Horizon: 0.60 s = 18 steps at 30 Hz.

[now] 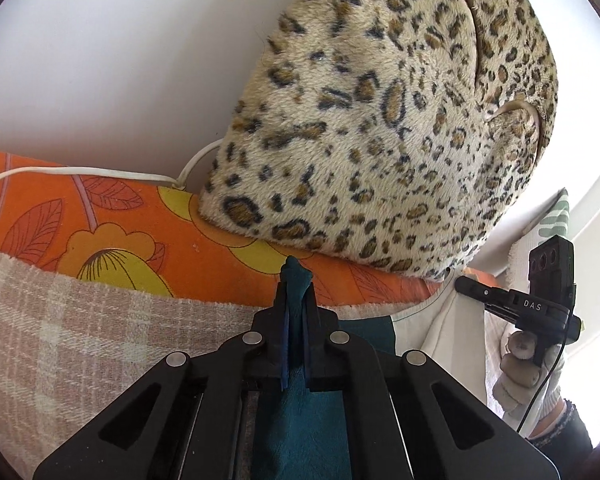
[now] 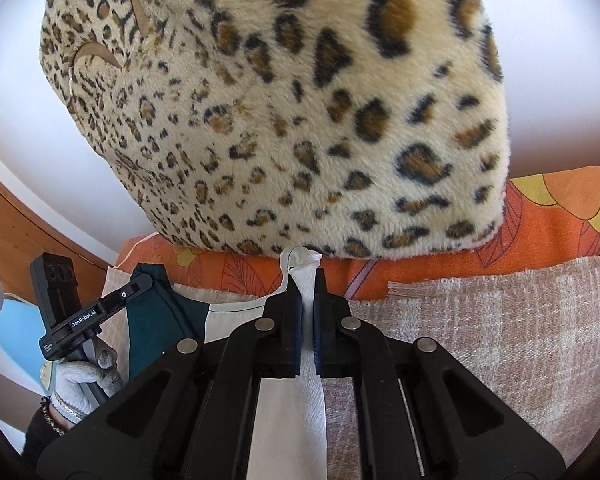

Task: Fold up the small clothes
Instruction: 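Lift the collar end up off the bedspread with both tools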

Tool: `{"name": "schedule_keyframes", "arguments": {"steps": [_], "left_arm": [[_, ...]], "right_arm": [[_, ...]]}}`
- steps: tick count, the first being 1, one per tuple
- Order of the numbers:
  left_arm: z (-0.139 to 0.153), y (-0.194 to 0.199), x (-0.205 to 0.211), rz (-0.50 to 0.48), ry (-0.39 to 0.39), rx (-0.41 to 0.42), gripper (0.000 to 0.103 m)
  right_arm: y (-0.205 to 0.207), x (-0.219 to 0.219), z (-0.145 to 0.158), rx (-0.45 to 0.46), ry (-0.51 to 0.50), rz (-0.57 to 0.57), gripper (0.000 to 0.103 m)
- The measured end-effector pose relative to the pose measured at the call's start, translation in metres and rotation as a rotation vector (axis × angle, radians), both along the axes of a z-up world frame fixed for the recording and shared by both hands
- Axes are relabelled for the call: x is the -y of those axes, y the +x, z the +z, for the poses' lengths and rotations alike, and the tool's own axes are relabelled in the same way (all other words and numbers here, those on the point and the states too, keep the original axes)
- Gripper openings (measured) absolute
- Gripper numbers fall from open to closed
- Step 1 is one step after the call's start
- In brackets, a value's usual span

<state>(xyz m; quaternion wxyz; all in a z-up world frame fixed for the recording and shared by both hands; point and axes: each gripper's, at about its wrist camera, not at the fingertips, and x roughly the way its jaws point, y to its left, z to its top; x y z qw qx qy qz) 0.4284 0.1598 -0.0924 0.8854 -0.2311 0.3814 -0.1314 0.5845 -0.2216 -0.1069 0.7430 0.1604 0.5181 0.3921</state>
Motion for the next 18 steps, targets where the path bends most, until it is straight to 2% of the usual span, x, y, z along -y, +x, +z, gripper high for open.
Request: {"name": "schedule_keyframes", "arguments": {"steps": [8,11,18], "left_arm": [[0.029,-0.019,0.004,-0.036,-0.037,0.077,0.002],[0.042,-0.031,0.011,-0.057,-0.005,0.1,0.002],[0.073,-0.067,0.019,-0.076,-0.018,0.129,0.002]], "right_arm": [[-0.009,0.019,0.036,0.026,0.059,0.0,0.005],[-0.016,0.03,0.054,0.04,0.078,0.007,0.005],[-0.05,0.038,0.089,0.077,0.089,0.034,0.005]]}}
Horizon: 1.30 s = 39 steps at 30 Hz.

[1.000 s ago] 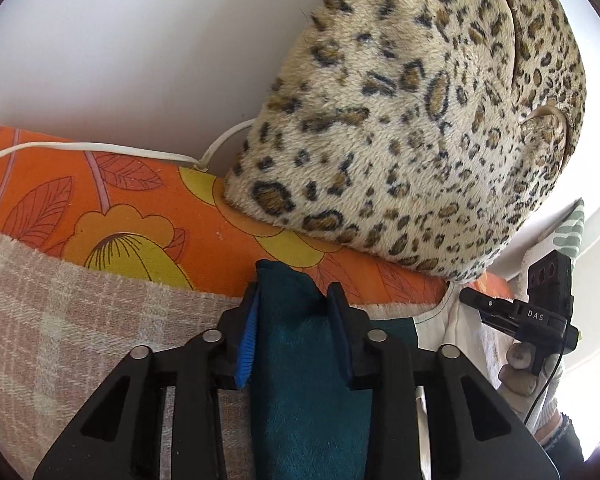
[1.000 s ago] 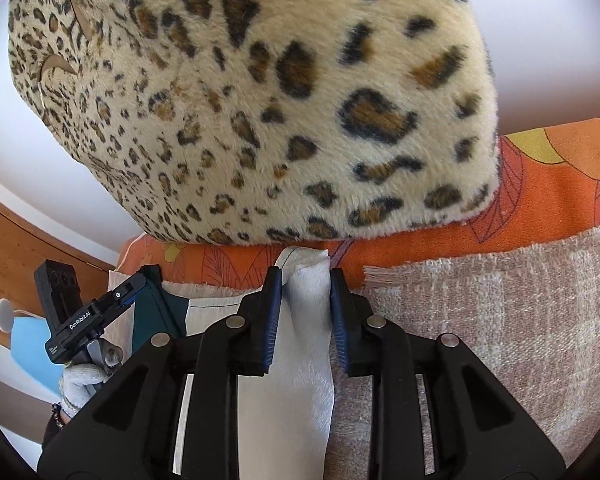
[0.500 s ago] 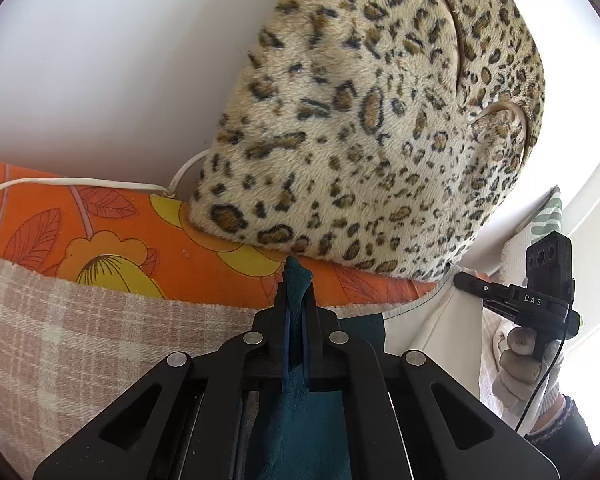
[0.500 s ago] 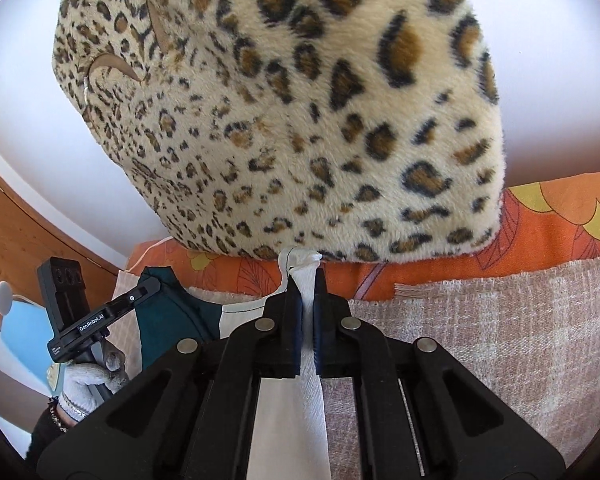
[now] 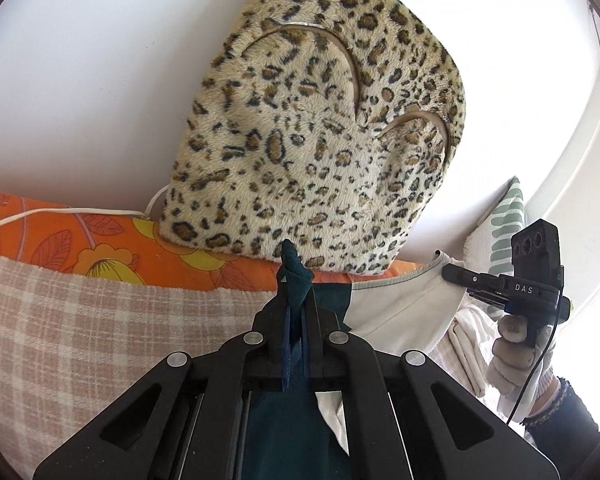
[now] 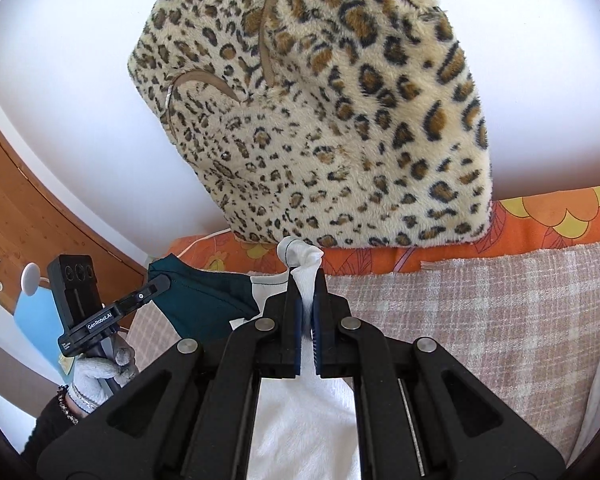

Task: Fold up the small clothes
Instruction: 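Lift the collar end up off the bedspread with both tools, then fold the collar end over onto the folded hem with both tools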

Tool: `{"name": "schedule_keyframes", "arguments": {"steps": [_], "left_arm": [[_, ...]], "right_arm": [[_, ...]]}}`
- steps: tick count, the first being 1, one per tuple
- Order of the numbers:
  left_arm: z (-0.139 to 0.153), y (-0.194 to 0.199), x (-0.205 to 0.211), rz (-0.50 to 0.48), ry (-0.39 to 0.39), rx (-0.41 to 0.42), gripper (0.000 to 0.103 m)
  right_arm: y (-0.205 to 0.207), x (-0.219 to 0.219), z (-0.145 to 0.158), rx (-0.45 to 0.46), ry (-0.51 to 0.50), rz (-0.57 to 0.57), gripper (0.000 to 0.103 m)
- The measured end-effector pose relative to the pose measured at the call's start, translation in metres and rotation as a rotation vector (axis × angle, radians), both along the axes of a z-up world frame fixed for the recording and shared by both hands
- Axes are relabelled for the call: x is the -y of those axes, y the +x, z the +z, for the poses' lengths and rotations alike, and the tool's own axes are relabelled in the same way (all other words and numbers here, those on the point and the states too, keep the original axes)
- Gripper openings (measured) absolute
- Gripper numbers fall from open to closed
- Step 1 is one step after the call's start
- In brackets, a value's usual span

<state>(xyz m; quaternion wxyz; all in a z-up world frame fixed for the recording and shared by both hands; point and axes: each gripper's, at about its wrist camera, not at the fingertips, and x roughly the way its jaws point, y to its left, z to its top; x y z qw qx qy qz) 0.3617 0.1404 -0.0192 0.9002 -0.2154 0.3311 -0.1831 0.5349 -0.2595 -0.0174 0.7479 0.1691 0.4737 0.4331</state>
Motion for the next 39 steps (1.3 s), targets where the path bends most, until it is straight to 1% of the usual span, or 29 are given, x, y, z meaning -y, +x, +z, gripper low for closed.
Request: {"name": "schedule_keyframes", "arguments": {"steps": [6,11,14,18,21,25,31,33,36,39], "left_arm": [[0.013,-0.039,0.007,-0.012,-0.02,0.01,0.002],[0.024,-0.078,0.017,-0.029,0.003,0.02,0.002],[0.028,-0.105,0.02,-0.035,0.005,0.026,0.002],[0.023,-0.141,0.022,-0.038,-0.019,0.023,0.002],[0.013,-0.169,0.025,-0.047,-0.025,0.013,0.002],[-0.01,-0.206,0.028,-0.067,-0.018,-0.023,0.002],[-0.049,-0.245,0.032,-0.096,0.044,-0.108,0.002],[-0.055,-0.254,0.035,-0.114,0.071,-0.112,0.002],[-0.058,-0.269,0.038,-0.148,0.098,-0.1,0.002],[-0.061,-0.275,0.037,-0.14,0.124,-0.112,0.003]], "right_arm": [[-0.037,0.015,0.026,0.037,-0.011,0.028,0.005],[-0.074,0.037,0.044,0.06,-0.008,0.035,0.005],[-0.099,0.047,0.051,0.067,-0.014,0.044,0.005],[-0.136,0.062,0.054,0.073,-0.034,0.053,0.005],[-0.166,0.073,0.052,0.083,-0.053,0.062,0.005],[-0.205,0.087,0.04,0.082,-0.07,0.063,0.005],[-0.253,0.107,0.009,0.078,-0.108,0.056,0.005],[-0.264,0.115,-0.001,0.074,-0.113,0.05,0.005],[-0.278,0.123,-0.007,0.095,-0.123,0.051,0.005],[-0.286,0.126,-0.01,0.124,-0.149,0.052,0.005]]}}
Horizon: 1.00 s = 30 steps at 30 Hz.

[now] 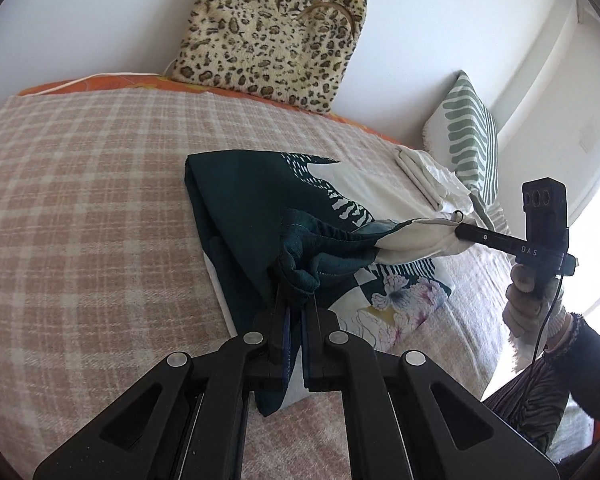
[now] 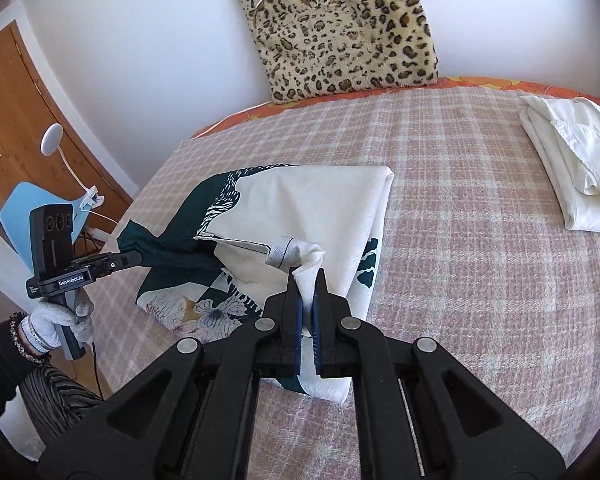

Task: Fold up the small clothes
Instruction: 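Fold the collar end over onto the folded hem with both tools, then open both tools and release the folded bundle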

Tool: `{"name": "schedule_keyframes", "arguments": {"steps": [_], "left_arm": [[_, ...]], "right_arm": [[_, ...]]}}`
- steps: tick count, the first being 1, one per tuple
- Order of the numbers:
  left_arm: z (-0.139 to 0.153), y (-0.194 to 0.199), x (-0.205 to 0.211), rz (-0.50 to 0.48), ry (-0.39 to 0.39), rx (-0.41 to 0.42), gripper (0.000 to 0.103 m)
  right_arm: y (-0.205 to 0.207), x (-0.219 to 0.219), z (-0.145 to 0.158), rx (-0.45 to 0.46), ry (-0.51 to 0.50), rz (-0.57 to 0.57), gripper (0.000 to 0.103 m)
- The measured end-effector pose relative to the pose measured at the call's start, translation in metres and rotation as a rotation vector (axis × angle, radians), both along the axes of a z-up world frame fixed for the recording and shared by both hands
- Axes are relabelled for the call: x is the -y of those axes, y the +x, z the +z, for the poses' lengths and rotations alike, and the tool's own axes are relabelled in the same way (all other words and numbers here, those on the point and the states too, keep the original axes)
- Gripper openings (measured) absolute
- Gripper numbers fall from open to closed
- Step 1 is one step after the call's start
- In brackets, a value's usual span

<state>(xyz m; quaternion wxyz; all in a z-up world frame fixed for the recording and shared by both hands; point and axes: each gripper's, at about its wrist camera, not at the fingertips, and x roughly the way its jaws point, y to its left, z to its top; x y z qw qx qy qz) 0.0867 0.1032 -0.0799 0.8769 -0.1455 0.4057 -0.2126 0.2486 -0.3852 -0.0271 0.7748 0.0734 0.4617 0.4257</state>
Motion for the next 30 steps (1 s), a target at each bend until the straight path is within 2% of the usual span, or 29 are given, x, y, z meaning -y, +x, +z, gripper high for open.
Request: {"name": "schedule_keyframes", "arguments": {"steps": [3,7,10,14,16,17,19,20,23,25,27,30], "left_arm": [[-0.002,-0.005,-0.004,0.015,0.017,-0.005,0.008],[-0.003,-0.016,-0.004,0.007,0.066,-0.019,0.011],[-0.005,-0.029,-0.008,-0.001,0.089,-0.038,0.011],[0.006,-0.049,-0.018,0.008,0.045,-0.009,0.011],[0.014,-0.056,-0.019,0.011,0.055,0.019,0.011],[0.018,-0.057,-0.019,0.02,0.05,0.029,0.011],[0.022,-0.053,-0.019,0.037,0.018,0.037,0.013],[0.024,-0.05,-0.016,0.038,0.031,0.041,0.014],[0.028,-0.048,0.006,-0.023,0.123,0.059,0.031],[0.026,-0.052,0.025,-0.061,0.245,0.087,0.059],[0.02,-0.054,0.04,-0.091,0.349,0.109,0.059],[0.004,-0.047,0.049,-0.098,0.42,0.085,0.059]], "right_arm": [[-0.006,0.001,0.001,0.041,-0.035,-0.014,0.006],[-0.023,-0.004,0.002,0.088,-0.075,0.049,0.007],[-0.044,-0.004,0.001,0.145,-0.154,0.105,0.014],[-0.058,0.011,0.003,0.19,-0.204,0.078,0.018],[-0.057,0.019,0.007,0.201,-0.202,0.04,0.021],[-0.055,0.024,0.008,0.179,-0.179,0.022,0.024],[-0.047,0.03,0.009,0.111,-0.122,-0.014,0.042],[-0.043,0.032,0.009,0.085,-0.099,-0.034,0.045],[-0.034,0.028,0.003,-0.001,-0.063,-0.045,0.049],[-0.035,0.022,0.0,-0.017,-0.058,-0.03,0.049],[-0.042,0.014,0.0,0.012,-0.076,0.002,0.05],[-0.058,-0.002,-0.004,0.091,-0.169,0.053,0.055]]}}
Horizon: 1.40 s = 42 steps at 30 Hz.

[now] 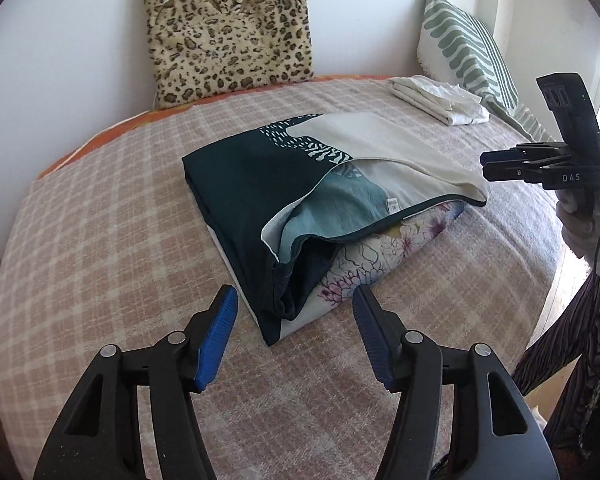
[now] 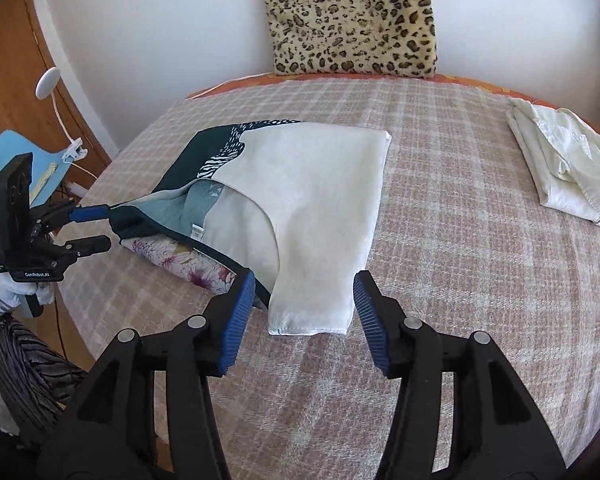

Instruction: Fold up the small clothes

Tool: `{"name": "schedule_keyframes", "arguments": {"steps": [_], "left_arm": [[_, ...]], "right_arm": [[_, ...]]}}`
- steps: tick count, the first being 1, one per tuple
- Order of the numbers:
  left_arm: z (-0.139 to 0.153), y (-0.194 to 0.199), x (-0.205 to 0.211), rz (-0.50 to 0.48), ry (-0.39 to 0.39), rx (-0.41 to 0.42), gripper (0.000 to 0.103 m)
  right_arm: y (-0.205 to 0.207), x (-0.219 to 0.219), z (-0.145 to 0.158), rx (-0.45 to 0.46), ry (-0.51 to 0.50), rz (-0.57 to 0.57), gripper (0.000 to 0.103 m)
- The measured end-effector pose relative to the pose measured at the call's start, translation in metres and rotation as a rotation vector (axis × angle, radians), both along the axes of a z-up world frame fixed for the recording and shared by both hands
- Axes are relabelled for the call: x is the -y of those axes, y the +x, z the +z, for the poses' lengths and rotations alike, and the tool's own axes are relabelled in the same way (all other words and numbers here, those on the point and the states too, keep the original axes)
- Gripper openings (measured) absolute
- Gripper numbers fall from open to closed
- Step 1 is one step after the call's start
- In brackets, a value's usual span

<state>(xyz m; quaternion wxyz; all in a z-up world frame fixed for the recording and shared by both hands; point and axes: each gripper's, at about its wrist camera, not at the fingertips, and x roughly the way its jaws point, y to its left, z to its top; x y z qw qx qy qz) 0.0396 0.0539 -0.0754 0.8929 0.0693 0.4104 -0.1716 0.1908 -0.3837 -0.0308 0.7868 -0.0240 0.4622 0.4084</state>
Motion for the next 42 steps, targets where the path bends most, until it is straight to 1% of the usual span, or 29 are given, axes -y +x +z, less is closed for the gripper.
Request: {"name": "schedule_keyframes", "arguments": {"steps": [2,3,4,5,6,7,8,9,10,13,15,16,17,18,20,21,22,23,24,26,28,29,31,32,35,38,40,42], "left_arm": [[-0.008,0.006,0.002,0.013,0.038,-0.016,0.058],[-0.01,0.009,0.002,0.02,0.052,-0.015,0.054],[-0.01,0.011,0.002,0.023,0.061,-0.013,0.044],[-0.01,0.013,0.003,0.024,0.07,-0.008,0.038],[-0.009,0.014,0.003,0.022,0.077,0.0,0.024],[-0.008,0.015,0.004,0.018,0.081,0.011,0.013],[-0.006,0.015,0.006,0.013,0.094,0.025,0.006],[-0.004,0.014,0.008,0.01,0.118,0.047,0.005],[0.0,0.012,0.012,0.001,0.147,0.075,0.003],[0.014,-0.001,0.022,-0.04,0.256,0.186,0.003],[0.018,-0.015,0.028,-0.095,0.349,0.262,0.003],[0.014,-0.021,0.031,-0.129,0.4,0.274,0.003],[0.006,-0.024,0.031,-0.161,0.43,0.249,0.005],[-0.002,-0.026,0.031,-0.174,0.442,0.215,0.007],[-0.016,-0.03,0.027,-0.192,0.41,0.134,0.008],[-0.018,-0.033,0.025,-0.196,0.391,0.115,0.008],[-0.016,-0.036,0.022,-0.197,0.362,0.108,0.009],[-0.011,-0.039,0.018,-0.189,0.323,0.107,0.011],[-0.004,-0.042,0.012,-0.17,0.271,0.112,0.014],[0.014,-0.041,-0.003,-0.118,0.15,0.125,0.014],[0.028,-0.03,-0.016,-0.067,0.036,0.126,0.016],[0.033,-0.022,-0.019,-0.043,-0.002,0.124,0.016],[0.038,-0.004,-0.02,-0.012,-0.046,0.119,0.016],[0.037,0.006,-0.017,-0.008,-0.055,0.11,0.016],[0.025,0.034,-0.001,-0.023,-0.034,0.074,0.016],[0.01,0.054,0.012,-0.033,-0.052,0.025,0.016],[-0.001,0.059,0.025,-0.071,-0.027,-0.001,0.016],[-0.012,0.056,0.033,-0.097,0.019,-0.025,0.016]], "right_arm": [[-0.005,-0.008,-0.008,0.011,-0.062,0.008,0.055],[-0.006,-0.01,-0.011,0.015,-0.079,0.007,0.055],[-0.007,-0.012,-0.014,0.019,-0.093,0.006,0.055],[-0.007,-0.013,-0.016,0.022,-0.099,0.005,0.055],[-0.008,-0.014,-0.017,0.026,-0.104,0.009,0.054],[-0.008,-0.016,-0.018,0.031,-0.114,0.017,0.047],[-0.009,-0.018,-0.018,0.039,-0.12,0.024,0.041],[-0.01,-0.02,-0.018,0.039,-0.128,0.033,0.026],[-0.01,-0.022,-0.018,0.038,-0.132,0.04,0.014],[-0.012,-0.023,-0.011,0.081,-0.156,0.036,0.012],[-0.012,-0.018,-0.004,0.065,-0.114,0.052,0.011],[-0.011,-0.016,-0.002,0.055,-0.102,0.053,0.012],[-0.01,-0.015,-0.002,0.043,-0.1,0.061,0.012],[-0.01,-0.016,-0.004,0.05,-0.124,0.058,0.012],[-0.008,-0.016,-0.006,0.071,-0.168,0.049,0.013],[-0.007,-0.015,-0.005,0.056,-0.169,0.055,0.019],[-0.006,-0.013,-0.002,0.036,-0.16,0.058,0.03],[-0.005,-0.01,0.003,0.024,-0.139,0.062,0.036],[-0.006,-0.006,0.011,0.035,-0.106,0.061,0.043],[-0.008,-0.001,0.03,0.065,-0.03,0.064,0.043],[-0.001,-0.002,0.041,0.058,0.032,0.045,0.043],[0.003,-0.006,0.043,0.048,0.052,0.033,0.043],[0.013,-0.02,0.041,0.024,0.071,0.027,0.043],[0.018,-0.03,0.039,0.012,0.065,0.026,0.043],[0.03,-0.059,0.031,-0.03,0.067,0.03,0.042],[0.039,-0.088,0.025,-0.03,0.052,0.037,0.042],[0.043,-0.105,0.019,-0.026,0.023,0.044,0.042],[0.044,-0.116,0.01,-0.03,-0.016,0.06,0.041]]}}
